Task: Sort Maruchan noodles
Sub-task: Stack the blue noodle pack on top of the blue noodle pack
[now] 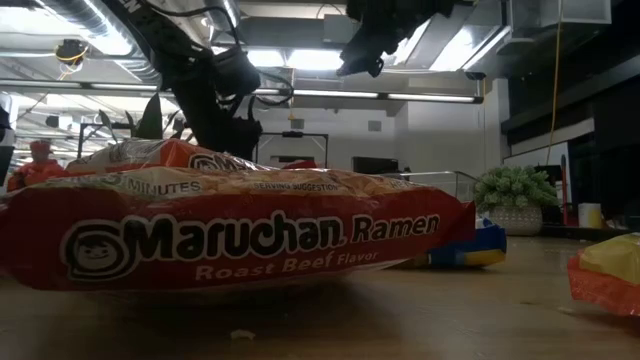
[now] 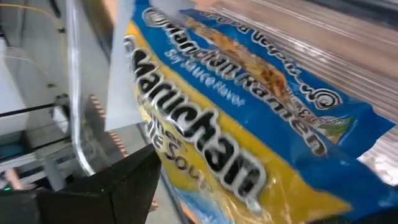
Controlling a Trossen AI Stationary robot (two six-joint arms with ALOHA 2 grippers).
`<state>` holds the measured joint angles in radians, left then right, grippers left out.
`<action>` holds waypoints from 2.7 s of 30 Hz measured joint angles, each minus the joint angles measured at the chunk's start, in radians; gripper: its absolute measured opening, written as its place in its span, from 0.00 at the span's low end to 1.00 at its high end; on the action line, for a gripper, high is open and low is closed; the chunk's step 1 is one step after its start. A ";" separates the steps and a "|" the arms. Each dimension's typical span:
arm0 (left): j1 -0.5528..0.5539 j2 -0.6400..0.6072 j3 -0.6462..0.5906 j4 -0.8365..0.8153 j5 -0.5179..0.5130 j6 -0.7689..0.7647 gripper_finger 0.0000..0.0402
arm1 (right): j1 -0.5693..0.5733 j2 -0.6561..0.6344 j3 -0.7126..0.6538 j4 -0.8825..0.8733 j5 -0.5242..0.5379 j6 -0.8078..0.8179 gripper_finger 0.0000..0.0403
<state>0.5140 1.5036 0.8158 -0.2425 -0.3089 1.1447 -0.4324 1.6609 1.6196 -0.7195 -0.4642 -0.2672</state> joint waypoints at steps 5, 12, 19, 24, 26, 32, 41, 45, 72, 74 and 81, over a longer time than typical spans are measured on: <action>0.001 0.000 0.003 -0.017 0.017 -0.010 0.79 | 0.000 0.033 0.000 0.026 -0.010 0.000 0.46; 0.001 0.000 0.092 -0.170 0.068 -0.018 0.79 | 0.000 0.071 0.000 0.087 -0.027 -0.001 0.46; 0.001 -0.001 0.208 -0.288 0.120 -0.020 0.79 | 0.000 0.080 0.000 0.093 -0.042 0.000 0.46; 0.000 -0.001 0.276 -0.404 0.095 -0.020 0.79 | 0.000 0.080 0.000 0.094 -0.041 -0.001 0.46; 0.000 -0.001 0.301 -0.432 0.071 -0.033 0.79 | 0.000 0.080 0.000 0.101 -0.043 -0.001 0.46; 0.000 -0.001 0.392 -0.542 0.016 -0.138 0.79 | 0.007 0.132 0.002 0.252 -0.051 0.025 0.46; 0.001 -0.001 0.561 -0.708 -0.002 -0.318 0.79 | 0.019 0.288 0.001 0.449 -0.042 0.088 0.46; 0.001 -0.001 0.634 -0.783 -0.018 -0.398 0.79 | 0.030 0.357 0.000 0.570 -0.023 0.107 0.46; -0.060 0.003 0.887 -0.936 -0.012 -0.637 0.79 | 0.039 0.549 0.004 0.816 0.211 0.081 0.46; -0.063 0.003 0.887 -0.965 -0.020 -0.625 0.79 | 0.040 0.549 0.002 0.798 0.207 0.080 0.46; -0.056 -0.005 0.827 -1.000 -0.032 -0.620 0.79 | 0.055 0.528 0.043 0.743 0.192 0.071 0.46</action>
<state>0.4577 1.4989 1.6428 -1.2429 -0.3414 0.5246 -0.3779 2.1886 1.6623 0.0233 -0.2725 -0.1963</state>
